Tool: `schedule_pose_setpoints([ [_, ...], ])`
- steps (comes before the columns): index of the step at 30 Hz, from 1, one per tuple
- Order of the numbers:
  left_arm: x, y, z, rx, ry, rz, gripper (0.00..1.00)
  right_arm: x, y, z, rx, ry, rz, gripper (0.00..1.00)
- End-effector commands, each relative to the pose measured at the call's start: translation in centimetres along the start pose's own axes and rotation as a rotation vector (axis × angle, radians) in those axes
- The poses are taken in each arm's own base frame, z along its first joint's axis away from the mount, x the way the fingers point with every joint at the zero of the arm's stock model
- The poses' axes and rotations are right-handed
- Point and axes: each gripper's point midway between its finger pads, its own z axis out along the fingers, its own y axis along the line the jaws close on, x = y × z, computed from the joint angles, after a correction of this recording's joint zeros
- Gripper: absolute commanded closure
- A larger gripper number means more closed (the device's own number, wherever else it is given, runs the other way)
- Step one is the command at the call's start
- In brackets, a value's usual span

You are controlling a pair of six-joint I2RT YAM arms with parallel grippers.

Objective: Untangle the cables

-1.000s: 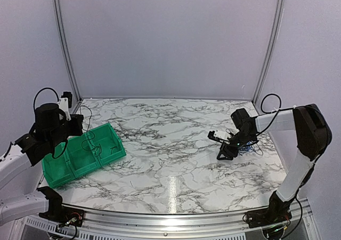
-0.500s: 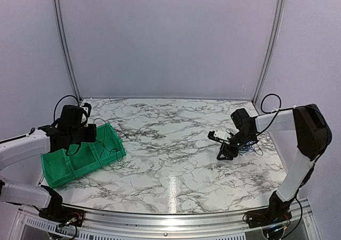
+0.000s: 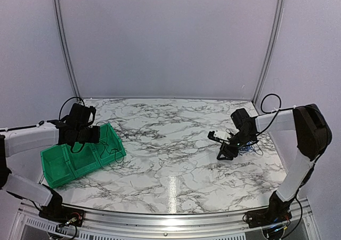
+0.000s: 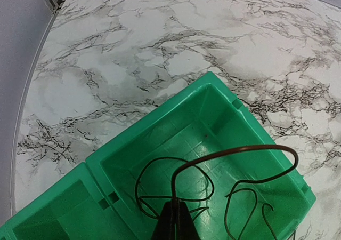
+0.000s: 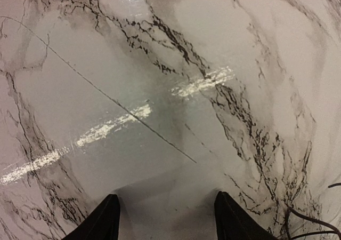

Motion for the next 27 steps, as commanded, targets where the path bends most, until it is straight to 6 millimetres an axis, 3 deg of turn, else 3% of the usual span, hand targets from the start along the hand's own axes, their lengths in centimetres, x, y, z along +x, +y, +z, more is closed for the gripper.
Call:
schedule_pose_setpoints([
  [1, 0.8, 0.4, 0.2, -0.025, 0.059, 0.006, 1.0, 2.5, 1.2, 0.7, -0.031, 0.104, 0.019, 0.39],
  [9, 1.7, -1.1, 1.2, 0.046, 0.13, 0.023, 1.0, 2.7, 1.1, 0.8, -0.028, 0.114, 0.018, 0.39],
  [13, 1.0, -0.6, 0.2, 0.029, 0.123, 0.002, 0.72, 2.7, 1.0, 0.7, -0.02, 0.115, 0.017, 0.39],
  [15, 0.6, -0.4, -1.0, 0.033, 0.101, -0.017, 0.56, 2.7, 1.1, 0.6, -0.017, 0.114, 0.017, 0.39],
  [18, -0.6, 0.4, -3.4, 0.016, 0.046, -0.042, 0.41, 2.7, 1.0, 0.5, -0.013, 0.114, 0.015, 0.39],
  [22, -2.6, 1.3, -7.0, 0.011, -0.038, -0.062, 0.29, 2.8, 1.0, 0.6, -0.015, 0.119, 0.013, 0.39],
  [27, -2.8, 0.2, -8.6, 0.084, 0.011, -0.065, 0.27, 2.9, 1.1, 0.7, -0.02, 0.126, 0.012, 0.39],
])
